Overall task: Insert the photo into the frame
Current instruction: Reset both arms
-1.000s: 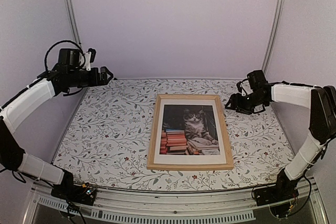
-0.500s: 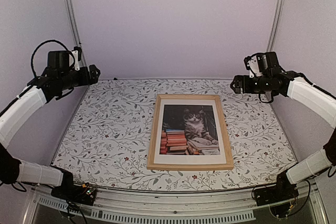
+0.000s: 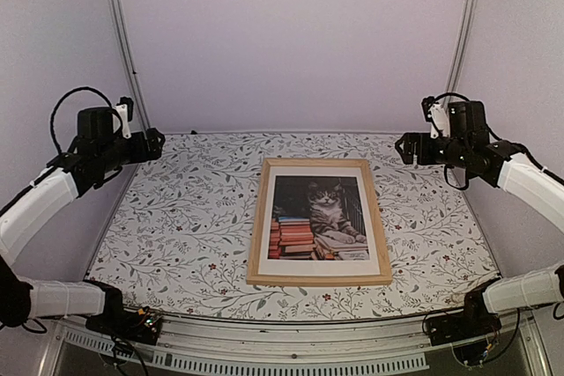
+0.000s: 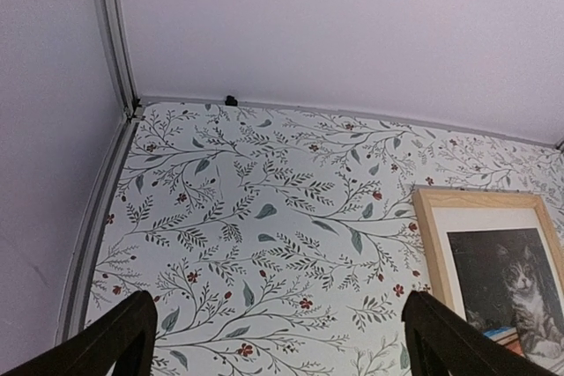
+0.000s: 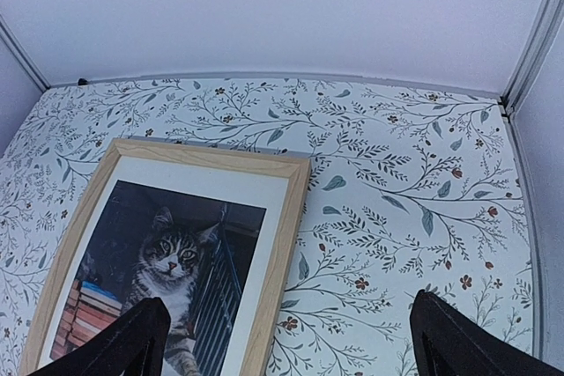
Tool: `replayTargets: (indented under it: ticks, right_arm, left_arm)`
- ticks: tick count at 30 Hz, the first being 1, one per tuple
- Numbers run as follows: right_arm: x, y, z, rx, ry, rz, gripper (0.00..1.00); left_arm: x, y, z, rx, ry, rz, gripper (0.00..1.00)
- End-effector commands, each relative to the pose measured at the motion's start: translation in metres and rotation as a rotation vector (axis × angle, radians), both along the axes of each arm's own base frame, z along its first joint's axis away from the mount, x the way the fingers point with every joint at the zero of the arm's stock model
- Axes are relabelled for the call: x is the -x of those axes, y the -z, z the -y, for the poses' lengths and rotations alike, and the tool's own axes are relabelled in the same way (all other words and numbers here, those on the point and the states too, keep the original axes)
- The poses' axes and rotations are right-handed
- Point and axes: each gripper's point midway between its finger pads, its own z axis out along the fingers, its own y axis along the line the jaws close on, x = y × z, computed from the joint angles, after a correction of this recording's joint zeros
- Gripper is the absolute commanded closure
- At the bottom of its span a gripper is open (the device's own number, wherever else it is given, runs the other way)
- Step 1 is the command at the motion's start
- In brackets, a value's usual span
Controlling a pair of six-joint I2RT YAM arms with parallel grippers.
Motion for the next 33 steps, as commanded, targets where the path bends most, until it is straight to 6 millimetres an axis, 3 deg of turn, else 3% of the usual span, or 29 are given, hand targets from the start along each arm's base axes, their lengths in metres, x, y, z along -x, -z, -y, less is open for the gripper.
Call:
replayTargets:
  ticks: [1,7,14,33]
  right_arm:
    - [0.003,-0.019,0.005,0.004,0.003,0.088,0.01]
    - [0.011,-0.016,0.004,0.007,-0.020,0.087,0.01]
    - [0.019,-0.020,0.004,-0.006,-0.033,0.118,0.01]
    - [0.025,-0.023,0.014,-0.024,0.019,0.165,0.01]
  left_arm:
    - [0.008,-0.028,-0.010,0.000,-0.031,0.154,0.00]
    - [0.027,-0.039,-0.011,0.042,-0.027,0.263,0.00]
    - [0.039,-0.051,0.007,0.035,0.092,0.299,0.00]
    - [0.041,-0.042,0.027,-0.020,0.174,0.209,0.00]
